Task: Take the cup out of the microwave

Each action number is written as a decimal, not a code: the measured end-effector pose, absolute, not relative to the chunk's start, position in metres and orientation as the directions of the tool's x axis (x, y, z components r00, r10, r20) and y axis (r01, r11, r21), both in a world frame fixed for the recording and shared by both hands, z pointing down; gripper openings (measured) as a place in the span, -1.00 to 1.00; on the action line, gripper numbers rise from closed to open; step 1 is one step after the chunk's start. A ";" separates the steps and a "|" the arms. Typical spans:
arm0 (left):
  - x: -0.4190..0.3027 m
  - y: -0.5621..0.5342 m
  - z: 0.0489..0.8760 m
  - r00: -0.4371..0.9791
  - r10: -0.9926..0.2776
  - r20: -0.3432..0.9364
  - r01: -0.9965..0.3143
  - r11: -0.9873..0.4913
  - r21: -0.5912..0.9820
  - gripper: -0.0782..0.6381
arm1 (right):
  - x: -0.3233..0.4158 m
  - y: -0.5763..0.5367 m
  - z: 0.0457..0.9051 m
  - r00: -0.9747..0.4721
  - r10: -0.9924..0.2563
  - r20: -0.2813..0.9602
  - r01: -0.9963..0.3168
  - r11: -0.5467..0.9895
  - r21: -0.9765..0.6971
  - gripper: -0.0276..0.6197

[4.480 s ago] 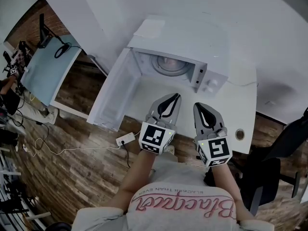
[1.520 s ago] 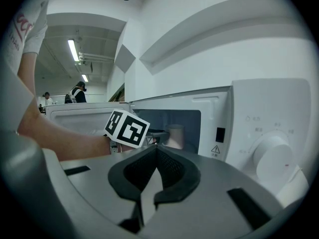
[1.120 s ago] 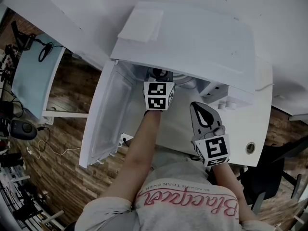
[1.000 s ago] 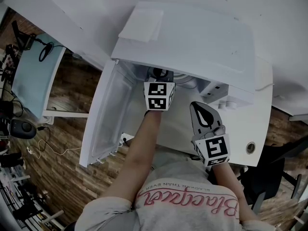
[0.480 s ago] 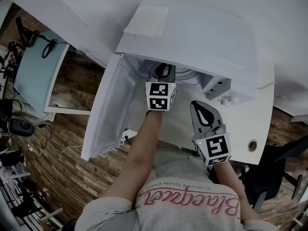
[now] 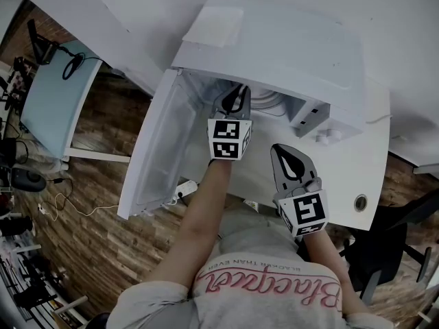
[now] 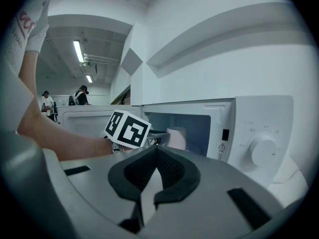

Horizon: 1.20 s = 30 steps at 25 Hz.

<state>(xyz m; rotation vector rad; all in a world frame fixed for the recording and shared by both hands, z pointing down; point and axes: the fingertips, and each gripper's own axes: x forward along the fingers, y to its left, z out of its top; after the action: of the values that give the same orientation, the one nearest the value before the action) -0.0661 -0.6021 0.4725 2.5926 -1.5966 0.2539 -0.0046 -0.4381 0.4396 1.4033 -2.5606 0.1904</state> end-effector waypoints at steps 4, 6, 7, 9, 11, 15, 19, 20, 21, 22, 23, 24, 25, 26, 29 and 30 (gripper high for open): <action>-0.068 -0.593 0.469 0.445 -0.879 0.172 -0.891 -0.453 -0.009 -0.64 | -0.005 -0.433 0.437 -0.522 -0.818 0.243 -0.844 0.536 -0.012 -0.89; -0.069 -0.588 0.467 0.448 -0.878 0.166 -0.890 -0.456 -0.009 -0.64 | -0.006 -0.430 0.436 -0.520 -0.819 0.241 -0.845 0.534 -0.010 -0.89; -0.069 -0.586 0.466 0.449 -0.879 0.164 -0.890 -0.456 -0.009 -0.64 | -0.006 -0.429 0.435 -0.519 -0.820 0.241 -0.846 0.534 -0.006 -0.89; -0.071 -0.580 0.465 0.447 -0.879 0.163 -0.891 -0.454 -0.008 -0.64 | -0.007 -0.425 0.434 -0.515 -0.823 0.240 -0.847 0.532 0.009 -0.89; -0.072 -0.575 0.464 0.448 -0.880 0.161 -0.891 -0.455 -0.007 -0.64 | -0.009 -0.422 0.432 -0.511 -0.826 0.237 -0.848 0.529 0.017 -0.89; -0.074 -0.562 0.459 0.454 -0.879 0.146 -0.888 -0.461 -0.010 -0.64 | -0.009 -0.414 0.427 -0.504 -0.833 0.227 -0.854 0.521 0.014 -0.89; -0.076 -0.549 0.454 0.460 -0.877 0.139 -0.885 -0.466 -0.014 -0.64 | -0.009 -0.405 0.421 -0.500 -0.838 0.218 -0.860 0.511 -0.008 -0.89; -0.076 -0.546 0.454 0.461 -0.876 0.140 -0.884 -0.467 -0.015 -0.64 | -0.009 -0.403 0.420 -0.499 -0.839 0.216 -0.861 0.509 -0.011 -0.89; -0.077 -0.543 0.453 0.461 -0.876 0.140 -0.884 -0.468 -0.015 -0.64 | -0.009 -0.401 0.419 -0.498 -0.840 0.214 -0.862 0.508 -0.010 -0.89; -0.078 -0.540 0.453 0.463 -0.875 0.139 -0.883 -0.469 -0.014 -0.64 | -0.010 -0.399 0.418 -0.497 -0.841 0.213 -0.862 0.507 -0.009 -0.89; -0.078 -0.536 0.453 0.465 -0.875 0.137 -0.882 -0.471 -0.013 -0.64 | -0.011 -0.397 0.417 -0.498 -0.841 0.212 -0.861 0.508 -0.010 -0.89; -0.079 -0.533 0.452 0.468 -0.873 0.134 -0.880 -0.474 -0.011 -0.64 | -0.012 -0.395 0.417 -0.500 -0.840 0.211 -0.860 0.510 -0.012 -0.89; -0.079 -0.530 0.452 0.472 -0.872 0.131 -0.879 -0.477 -0.010 -0.64 | -0.014 -0.394 0.416 -0.503 -0.838 0.211 -0.859 0.512 -0.014 -0.89; -0.080 -0.527 0.451 0.474 -0.871 0.129 -0.878 -0.479 -0.009 -0.64 | -0.015 -0.392 0.416 -0.506 -0.836 0.211 -0.857 0.515 -0.015 -0.89; -0.082 -0.519 0.450 0.475 -0.870 0.132 -0.877 -0.480 -0.006 -0.64 | -0.020 -0.387 0.413 -0.514 -0.830 0.217 -0.851 0.525 -0.010 -0.89; -0.083 -0.516 0.450 0.475 -0.870 0.133 -0.877 -0.480 -0.006 -0.64 | -0.021 -0.386 0.413 -0.516 -0.828 0.219 -0.850 0.527 -0.007 -0.89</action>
<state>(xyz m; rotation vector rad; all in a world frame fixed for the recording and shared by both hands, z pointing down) -0.0832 -0.5158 0.4498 2.6434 -1.5675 0.1808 -0.0210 -0.3857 0.4128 1.4316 -2.5760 0.1688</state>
